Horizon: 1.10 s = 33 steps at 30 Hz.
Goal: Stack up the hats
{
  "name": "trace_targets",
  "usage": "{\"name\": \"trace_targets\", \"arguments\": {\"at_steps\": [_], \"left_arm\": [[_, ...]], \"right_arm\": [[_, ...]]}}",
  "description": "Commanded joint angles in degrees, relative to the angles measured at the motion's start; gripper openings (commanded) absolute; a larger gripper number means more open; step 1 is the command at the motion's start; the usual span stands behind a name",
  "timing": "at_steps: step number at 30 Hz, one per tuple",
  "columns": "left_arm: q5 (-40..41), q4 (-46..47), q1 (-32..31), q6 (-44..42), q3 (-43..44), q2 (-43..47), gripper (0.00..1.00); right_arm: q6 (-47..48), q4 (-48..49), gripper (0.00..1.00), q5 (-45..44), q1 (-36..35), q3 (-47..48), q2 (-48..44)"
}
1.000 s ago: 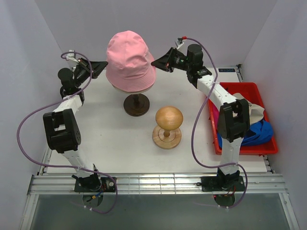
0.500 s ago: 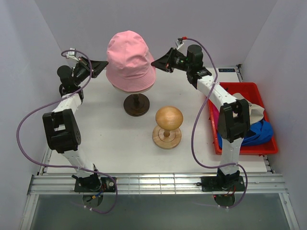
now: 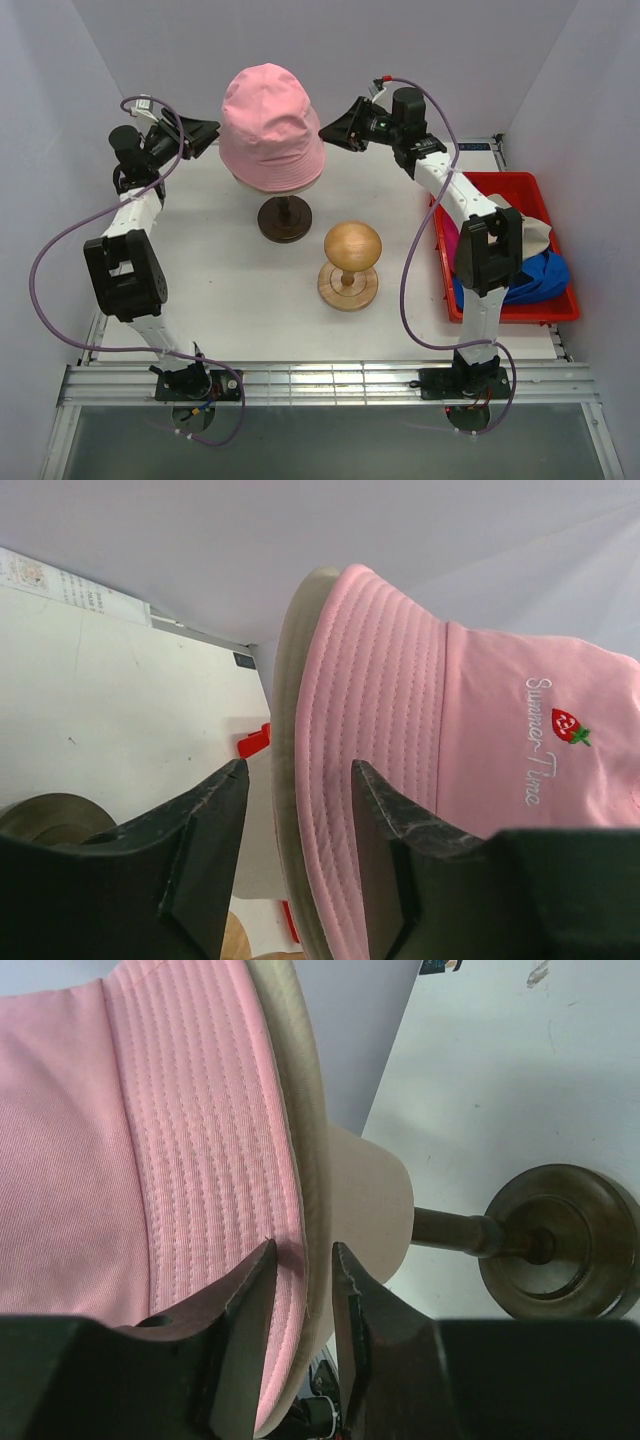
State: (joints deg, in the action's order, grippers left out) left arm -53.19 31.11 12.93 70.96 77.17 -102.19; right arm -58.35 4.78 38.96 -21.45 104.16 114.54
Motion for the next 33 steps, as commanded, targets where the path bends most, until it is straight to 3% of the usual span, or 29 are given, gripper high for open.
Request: {"name": "trace_targets", "arguments": {"at_steps": [1,7,13,20,24,26,33], "left_arm": [[-0.34,-3.16,1.04,-2.58,2.46,5.16,0.57],[0.19,-5.09,2.8,-4.16,1.32,7.71,0.61],[2.04,-13.96,4.21,-8.81,1.67,12.27,0.61],[6.16,-19.95,4.3,-11.63,-5.87,21.85,0.61],[8.19,-23.55,4.21,-12.6,-7.9,25.28,0.61],[8.54,-23.82,4.3,-11.9,-8.87,26.51,0.61],[8.01,-25.22,4.21,-10.14,-9.84,28.45,0.6]], "right_arm": [[2.18,-2.13,0.36,-0.9,0.53,3.07,-1.6],[6.13,-5.47,0.39,-3.36,1.24,-0.27,-5.55],[15.09,-17.5,0.41,-10.72,3.08,-4.75,-12.75],[24.15,-37.28,0.43,-26.47,11.33,-16.16,-31.97],[26.96,-44.14,0.55,-32.79,18.01,-23.81,-42.1],[29.06,-48.09,0.67,-36.75,20.74,-27.07,-45.96],[33.64,-55.57,0.75,-36.67,31.82,-32.17,-49.94]]}}
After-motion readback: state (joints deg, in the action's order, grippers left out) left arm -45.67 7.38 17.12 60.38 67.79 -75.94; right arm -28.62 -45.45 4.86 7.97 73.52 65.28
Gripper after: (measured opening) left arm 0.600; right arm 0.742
